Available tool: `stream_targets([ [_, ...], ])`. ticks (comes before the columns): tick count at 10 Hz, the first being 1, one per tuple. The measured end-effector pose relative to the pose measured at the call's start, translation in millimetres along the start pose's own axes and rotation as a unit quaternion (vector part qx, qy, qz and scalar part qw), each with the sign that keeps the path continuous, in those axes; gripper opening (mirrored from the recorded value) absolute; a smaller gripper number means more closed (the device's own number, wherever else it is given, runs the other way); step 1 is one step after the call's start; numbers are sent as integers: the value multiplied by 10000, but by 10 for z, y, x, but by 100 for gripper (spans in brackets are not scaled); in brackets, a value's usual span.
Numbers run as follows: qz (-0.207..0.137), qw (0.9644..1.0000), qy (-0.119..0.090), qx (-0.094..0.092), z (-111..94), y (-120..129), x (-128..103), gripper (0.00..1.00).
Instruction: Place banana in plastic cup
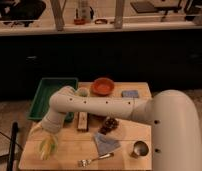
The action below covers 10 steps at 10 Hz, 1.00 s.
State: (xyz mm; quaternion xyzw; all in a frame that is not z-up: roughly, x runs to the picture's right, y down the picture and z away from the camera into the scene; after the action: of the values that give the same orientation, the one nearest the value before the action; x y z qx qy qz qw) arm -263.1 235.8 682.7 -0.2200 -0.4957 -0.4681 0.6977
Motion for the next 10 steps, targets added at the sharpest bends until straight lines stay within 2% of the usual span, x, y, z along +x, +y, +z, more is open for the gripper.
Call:
stream_targets([
  [10,-57,9997,-209,-64,-84,-29,86,80],
])
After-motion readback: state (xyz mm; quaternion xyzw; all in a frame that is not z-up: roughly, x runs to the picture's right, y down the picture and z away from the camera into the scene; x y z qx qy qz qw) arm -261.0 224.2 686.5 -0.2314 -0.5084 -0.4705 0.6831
